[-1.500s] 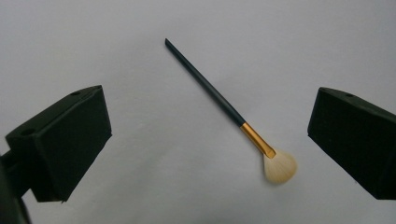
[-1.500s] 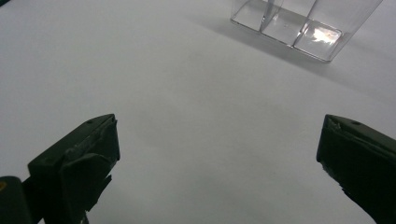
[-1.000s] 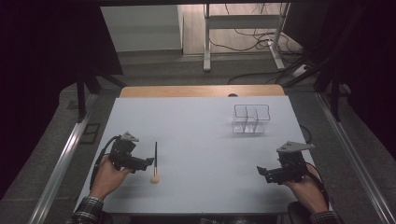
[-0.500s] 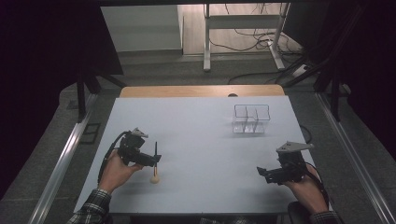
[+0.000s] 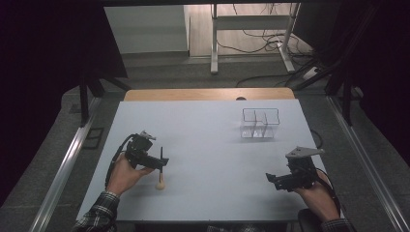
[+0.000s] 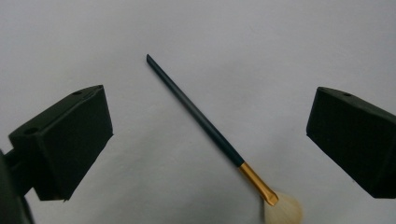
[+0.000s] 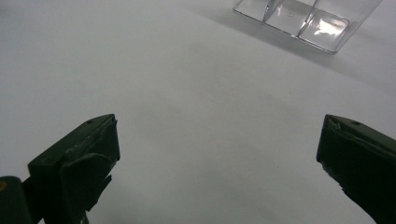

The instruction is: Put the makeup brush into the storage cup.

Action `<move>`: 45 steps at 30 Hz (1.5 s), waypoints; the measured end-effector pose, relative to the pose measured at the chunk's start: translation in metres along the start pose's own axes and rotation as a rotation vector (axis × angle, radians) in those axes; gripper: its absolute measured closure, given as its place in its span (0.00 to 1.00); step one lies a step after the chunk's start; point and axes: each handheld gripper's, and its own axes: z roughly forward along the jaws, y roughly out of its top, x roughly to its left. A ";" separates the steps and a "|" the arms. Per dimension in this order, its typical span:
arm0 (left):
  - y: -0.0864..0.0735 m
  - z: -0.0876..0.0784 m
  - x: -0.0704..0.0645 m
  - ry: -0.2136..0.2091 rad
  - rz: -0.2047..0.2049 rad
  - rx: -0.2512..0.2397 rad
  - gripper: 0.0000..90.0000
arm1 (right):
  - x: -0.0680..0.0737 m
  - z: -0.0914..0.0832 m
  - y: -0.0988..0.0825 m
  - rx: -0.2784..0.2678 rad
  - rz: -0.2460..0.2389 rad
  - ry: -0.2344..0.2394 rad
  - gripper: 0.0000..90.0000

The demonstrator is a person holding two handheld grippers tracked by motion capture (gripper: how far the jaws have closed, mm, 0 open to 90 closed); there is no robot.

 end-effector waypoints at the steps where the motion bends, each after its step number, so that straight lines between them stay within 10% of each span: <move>1: -0.001 0.002 0.000 0.001 -0.002 0.004 0.01 | 0.000 0.000 0.000 0.001 0.001 0.000 0.00; 27: -0.010 0.036 -0.014 0.020 0.023 0.133 0.17 | 0.002 0.002 0.000 0.014 -0.019 0.009 0.00; 31: -0.011 0.039 -0.017 0.018 0.044 0.167 0.29 | 0.002 0.002 0.000 0.017 -0.018 0.009 0.00; 37: -0.013 0.031 -0.021 0.004 0.049 0.177 0.69 | 0.002 0.002 0.000 0.020 -0.025 0.011 0.00; 38: -0.014 0.031 -0.020 -0.019 0.033 0.181 0.90 | 0.002 0.002 0.000 0.021 -0.026 0.013 0.00; 45: -0.013 0.030 -0.016 -0.048 0.045 0.189 0.93 | 0.003 0.003 0.000 0.022 -0.030 0.015 0.00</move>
